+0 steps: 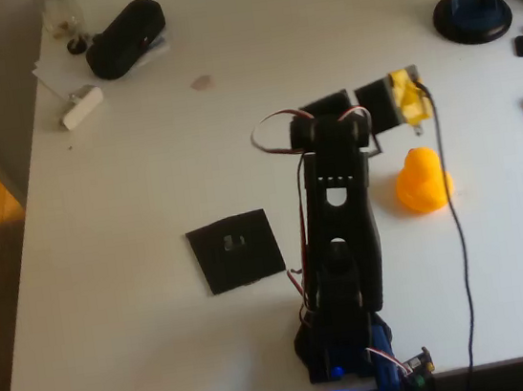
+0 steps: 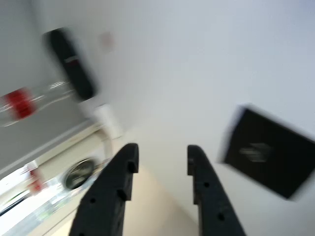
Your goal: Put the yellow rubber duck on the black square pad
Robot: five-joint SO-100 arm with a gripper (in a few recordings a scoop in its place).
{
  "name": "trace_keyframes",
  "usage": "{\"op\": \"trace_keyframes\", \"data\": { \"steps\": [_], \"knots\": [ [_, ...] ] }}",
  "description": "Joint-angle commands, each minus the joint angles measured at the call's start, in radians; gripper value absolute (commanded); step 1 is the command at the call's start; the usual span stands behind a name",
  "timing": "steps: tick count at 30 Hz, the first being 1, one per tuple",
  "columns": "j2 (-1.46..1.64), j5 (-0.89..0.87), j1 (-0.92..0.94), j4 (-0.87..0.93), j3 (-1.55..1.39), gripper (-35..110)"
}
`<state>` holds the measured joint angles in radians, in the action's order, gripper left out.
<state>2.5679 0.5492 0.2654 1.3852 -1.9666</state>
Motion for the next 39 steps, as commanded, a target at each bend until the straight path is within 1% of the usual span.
{"op": "trace_keyframes", "data": {
  "steps": [1,5,11,15,18,20,25,27,29,34,36,39],
  "knots": [
    [0.002,0.166,0.14,0.092,0.025,12],
    [0.002,0.377,0.334,0.137,0.023,12],
    [0.002,0.676,0.561,0.129,0.023,12],
    [-0.002,0.884,0.653,0.123,0.023,12],
    [-0.003,1.009,0.669,0.123,0.017,12],
    [-0.012,1.042,0.663,0.121,-0.009,11],
    [-0.035,1.043,0.661,0.12,-0.114,11],
    [-0.074,1.051,0.655,0.086,-0.169,11],
    [-0.114,1.043,0.623,-0.005,-0.207,11],
    [-0.193,1.042,0.58,-0.302,-0.275,11],
    [-0.186,1.042,0.578,-0.379,-0.285,11],
    [-0.196,1.043,0.578,-0.437,-0.285,11]
  ]
}}
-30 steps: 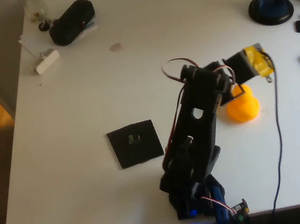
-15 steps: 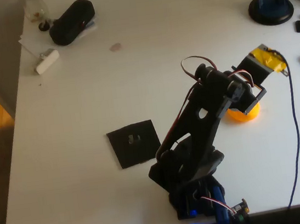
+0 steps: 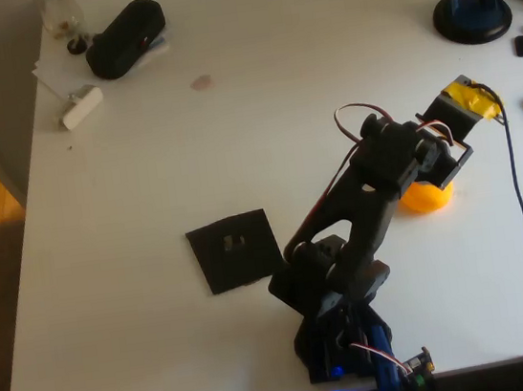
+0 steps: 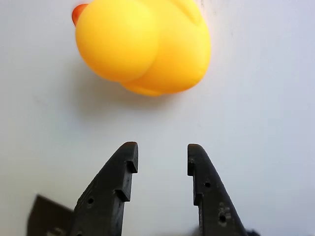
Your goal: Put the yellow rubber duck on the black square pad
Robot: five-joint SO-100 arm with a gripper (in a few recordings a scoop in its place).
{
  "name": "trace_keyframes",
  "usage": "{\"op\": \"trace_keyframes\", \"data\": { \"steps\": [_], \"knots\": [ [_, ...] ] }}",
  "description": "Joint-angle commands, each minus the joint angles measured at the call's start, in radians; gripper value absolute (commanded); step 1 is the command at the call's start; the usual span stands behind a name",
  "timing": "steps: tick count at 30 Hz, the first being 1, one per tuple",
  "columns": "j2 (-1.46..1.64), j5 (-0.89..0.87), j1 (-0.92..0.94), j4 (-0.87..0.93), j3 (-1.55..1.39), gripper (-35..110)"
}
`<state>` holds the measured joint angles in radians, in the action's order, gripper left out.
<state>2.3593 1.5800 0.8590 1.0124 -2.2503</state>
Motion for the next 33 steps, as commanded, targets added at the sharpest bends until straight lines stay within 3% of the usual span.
{"op": "trace_keyframes", "data": {
  "steps": [1,18,26,33],
  "knots": [
    [0.014,0.012,-0.015,-0.071,-0.002,11],
    [0.017,0.029,-0.02,-0.071,-0.002,12],
    [0.012,0.026,-0.204,-0.066,-0.003,12],
    [0.009,0.029,-0.209,-0.057,-0.02,12]
  ]
}}
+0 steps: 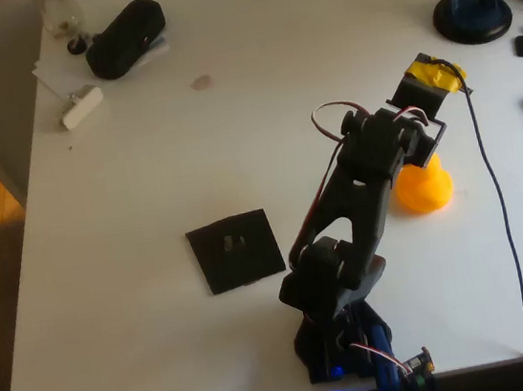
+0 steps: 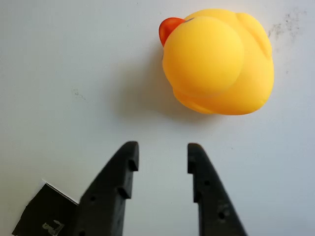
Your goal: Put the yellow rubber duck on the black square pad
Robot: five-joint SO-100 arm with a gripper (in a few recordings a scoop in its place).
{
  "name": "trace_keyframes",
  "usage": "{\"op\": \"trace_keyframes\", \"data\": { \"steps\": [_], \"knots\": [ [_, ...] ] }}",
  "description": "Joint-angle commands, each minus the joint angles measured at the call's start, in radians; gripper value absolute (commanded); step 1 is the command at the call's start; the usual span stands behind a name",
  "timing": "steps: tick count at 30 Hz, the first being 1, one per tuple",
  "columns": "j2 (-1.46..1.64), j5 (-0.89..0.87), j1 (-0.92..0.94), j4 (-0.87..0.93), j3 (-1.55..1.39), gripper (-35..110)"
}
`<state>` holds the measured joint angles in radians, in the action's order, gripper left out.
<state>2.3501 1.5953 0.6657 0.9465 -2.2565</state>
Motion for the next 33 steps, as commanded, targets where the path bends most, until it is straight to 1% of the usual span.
{"op": "trace_keyframes", "data": {
  "steps": [1,5,11,13,19,28,33],
  "knots": [
    [0.02,0.014,-0.014,0.009,-0.031,12],
    [0.021,0.015,-0.014,0.009,-0.12,15],
    [0.035,0.009,-0.012,0.008,-0.196,34],
    [0.035,0.006,-0.011,0.0,-0.196,38],
    [0.035,0.011,0.071,-0.005,-0.183,39],
    [0.021,0.012,0.084,-0.012,-0.183,39],
    [0.02,0.012,0.084,-0.1,-0.198,39]
  ]
}}
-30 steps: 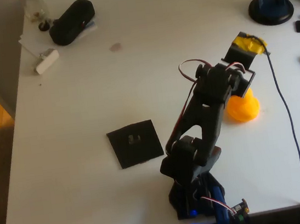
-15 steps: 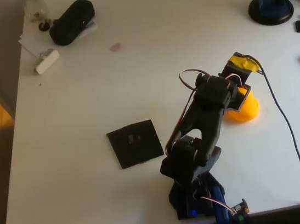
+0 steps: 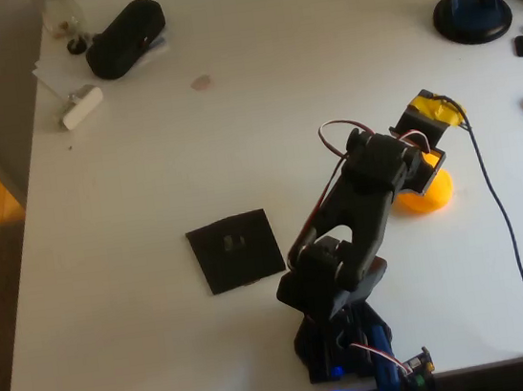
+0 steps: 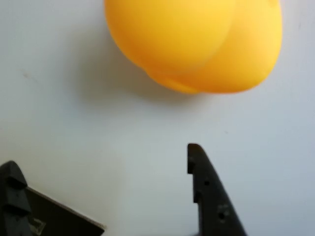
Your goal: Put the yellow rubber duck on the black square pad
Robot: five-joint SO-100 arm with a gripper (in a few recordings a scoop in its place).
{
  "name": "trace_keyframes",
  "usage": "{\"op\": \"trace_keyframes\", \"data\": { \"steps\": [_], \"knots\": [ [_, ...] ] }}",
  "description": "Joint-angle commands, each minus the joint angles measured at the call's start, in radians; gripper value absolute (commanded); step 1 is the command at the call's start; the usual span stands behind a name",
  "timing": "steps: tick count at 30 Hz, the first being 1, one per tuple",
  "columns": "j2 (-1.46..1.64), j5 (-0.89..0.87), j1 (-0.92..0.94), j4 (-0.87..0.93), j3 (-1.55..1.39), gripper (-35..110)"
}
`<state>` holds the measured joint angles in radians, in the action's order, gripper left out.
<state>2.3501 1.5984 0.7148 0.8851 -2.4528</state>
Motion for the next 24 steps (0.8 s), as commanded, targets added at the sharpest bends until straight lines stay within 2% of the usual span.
{"op": "trace_keyframes", "data": {
  "steps": [1,11,24],
  "knots": [
    [0.018,0.009,0.035,-0.049,-0.002,39],
    [0.018,0.009,0.044,-0.055,-0.002,39],
    [0.018,0.12,0.224,-0.054,-0.003,39]
  ]
}}
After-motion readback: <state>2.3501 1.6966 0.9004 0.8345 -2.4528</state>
